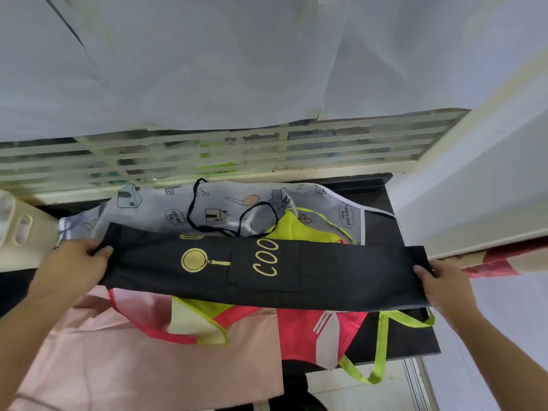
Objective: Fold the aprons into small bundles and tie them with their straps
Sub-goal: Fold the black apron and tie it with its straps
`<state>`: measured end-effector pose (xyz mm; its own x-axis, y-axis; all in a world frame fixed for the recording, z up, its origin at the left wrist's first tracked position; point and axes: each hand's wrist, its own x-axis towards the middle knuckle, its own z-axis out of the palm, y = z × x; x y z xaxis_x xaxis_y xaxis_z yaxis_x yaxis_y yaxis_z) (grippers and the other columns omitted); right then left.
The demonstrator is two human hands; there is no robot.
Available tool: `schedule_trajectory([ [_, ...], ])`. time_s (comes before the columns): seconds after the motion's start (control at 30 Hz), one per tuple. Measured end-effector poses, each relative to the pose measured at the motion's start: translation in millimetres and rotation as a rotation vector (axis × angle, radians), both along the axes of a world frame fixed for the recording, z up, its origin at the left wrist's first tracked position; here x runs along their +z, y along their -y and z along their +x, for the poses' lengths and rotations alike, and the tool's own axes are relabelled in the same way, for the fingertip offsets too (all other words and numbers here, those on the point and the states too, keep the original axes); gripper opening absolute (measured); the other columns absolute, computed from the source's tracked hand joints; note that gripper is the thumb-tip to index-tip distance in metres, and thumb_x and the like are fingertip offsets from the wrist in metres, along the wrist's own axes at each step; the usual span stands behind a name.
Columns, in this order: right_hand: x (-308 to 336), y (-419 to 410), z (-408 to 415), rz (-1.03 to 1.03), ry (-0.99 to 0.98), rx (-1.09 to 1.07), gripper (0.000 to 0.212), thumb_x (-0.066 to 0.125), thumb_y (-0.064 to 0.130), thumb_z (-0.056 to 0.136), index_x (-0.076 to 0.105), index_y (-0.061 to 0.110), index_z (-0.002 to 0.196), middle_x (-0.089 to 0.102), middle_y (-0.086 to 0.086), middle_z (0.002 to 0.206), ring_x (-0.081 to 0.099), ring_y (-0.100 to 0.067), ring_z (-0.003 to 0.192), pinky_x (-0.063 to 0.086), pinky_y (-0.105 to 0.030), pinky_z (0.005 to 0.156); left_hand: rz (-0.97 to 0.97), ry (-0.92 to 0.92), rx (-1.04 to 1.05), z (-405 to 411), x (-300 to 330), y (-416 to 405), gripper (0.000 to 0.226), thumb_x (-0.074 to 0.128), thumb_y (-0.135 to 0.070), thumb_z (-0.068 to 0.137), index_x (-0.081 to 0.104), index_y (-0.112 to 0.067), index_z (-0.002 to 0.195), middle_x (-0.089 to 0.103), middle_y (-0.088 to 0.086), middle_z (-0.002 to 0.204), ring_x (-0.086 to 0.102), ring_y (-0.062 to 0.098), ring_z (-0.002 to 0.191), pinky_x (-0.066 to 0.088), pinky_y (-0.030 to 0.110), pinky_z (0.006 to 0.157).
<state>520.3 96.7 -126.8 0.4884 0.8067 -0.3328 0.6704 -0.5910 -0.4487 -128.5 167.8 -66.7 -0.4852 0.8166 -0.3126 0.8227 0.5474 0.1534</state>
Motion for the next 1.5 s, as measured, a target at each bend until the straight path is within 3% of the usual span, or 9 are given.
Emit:
schedule_trajectory([
  [0.2,-9.2,-1.2,-4.2,-0.095,0.056,-0.006,0.017,0.062,0.021,0.1,0.066,0.011,0.087,0.068,-0.013,0.084,0.063,-0.042,0.087,0.044,-0.041,0.072,-0.053,-0.156,-0.088,-8.7,-23.0,7.9,0.015,0.068,-0.035,0.092,0.07,-0.021,0.09,0.066,0.012,0.081,0.062,0.041,0.075,0.057,0.05,0.072],
  [0.33,-0.6,-5.1,-34.1,-0.074,0.318,0.052,0.037,0.067,0.019,0.095,0.055,-0.001,0.124,0.059,-0.028,0.115,0.057,-0.049,0.104,0.049,-0.053,0.086,0.175,-0.243,-0.242,52.1,2.9,14.9,0.046,0.081,-0.009,0.08,0.057,0.003,0.116,0.052,0.034,0.112,0.058,0.057,0.092,0.053,0.061,0.074],
  [0.4,8.1,-5.8,-71.4,0.092,0.392,0.263,0.043,0.066,0.016,0.092,0.054,0.003,0.131,0.058,-0.025,0.115,0.057,-0.047,0.101,0.05,-0.053,0.086,0.181,-0.099,-0.412,87.3,8.4,9.6,0.03,0.076,-0.013,0.086,0.061,-0.009,0.112,0.057,0.019,0.111,0.063,0.046,0.094,0.056,0.055,0.078],
  [0.53,23.0,-4.5,-171.3,0.024,0.003,0.711,0.06,0.054,0.026,0.097,0.035,0.043,0.152,0.05,0.001,0.118,0.061,-0.028,0.099,0.055,-0.044,0.084,0.123,0.246,-0.459,157.3,-4.8,-8.1,0.014,0.068,-0.034,0.096,0.062,-0.029,0.107,0.06,-0.011,0.098,0.063,0.009,0.085,0.058,0.039,0.08],
  [0.7,-11.4,-4.3,-240.5,-0.123,-0.009,0.965,0.076,0.051,0.036,0.101,0.005,0.058,0.157,0.04,-0.002,0.117,0.049,-0.028,0.107,0.047,-0.044,0.094,0.016,0.55,-0.174,213.1,-32.6,-44.5,0.04,0.066,-0.045,0.098,0.064,-0.021,0.13,0.064,-0.005,0.123,0.061,0.015,0.111,0.05,0.035,0.096],
  [0.87,-27.5,-2.7,-241.9,-0.158,0.049,0.967,0.078,0.053,0.039,0.099,0.005,0.057,0.157,0.038,-0.003,0.123,0.044,-0.028,0.114,0.043,-0.045,0.1,0.021,0.935,0.06,215.9,-6.8,-49.6,0.034,0.055,-0.024,0.105,0.067,0.0,0.085,0.074,0.002,0.083,0.069,0.017,0.077,0.049,0.029,0.075],
  [1.0,-26.9,-4.7,-237.9,-0.16,0.014,0.957,0.081,0.055,0.04,0.096,0.005,0.059,0.156,0.037,0.0,0.119,0.045,-0.027,0.112,0.043,-0.043,0.099,-0.209,1.254,0.137,199.0,31.3,-20.3,0.03,0.054,-0.021,0.105,0.054,-0.012,0.077,0.051,0.007,0.063,0.045,0.021,0.048,0.039,0.03,0.047],
  [1.3,-28.5,-8.3,-239.5,-0.198,0.0,0.941,0.08,0.058,0.037,0.094,0.012,0.059,0.155,0.03,0.004,0.115,0.043,-0.024,0.113,0.041,-0.04,0.101,-0.696,0.781,0.068,175.7,2.7,76.3,0.023,0.05,-0.001,0.09,0.062,0.0,0.07,0.066,0.02,0.062,0.068,0.034,0.057,0.056,0.04,0.046],
  [1.5,-26.0,-7.1,-243.6,-0.22,0.031,0.956,0.085,0.06,0.031,0.094,0.009,0.058,0.156,0.032,0.002,0.116,0.043,-0.026,0.112,0.043,-0.042,0.102,-0.872,0.105,-0.699,174.7,12.2,93.8,0.02,0.045,-0.02,0.095,0.061,-0.023,0.107,0.059,-0.005,0.094,0.066,0.02,0.098,0.05,0.027,0.074],
])
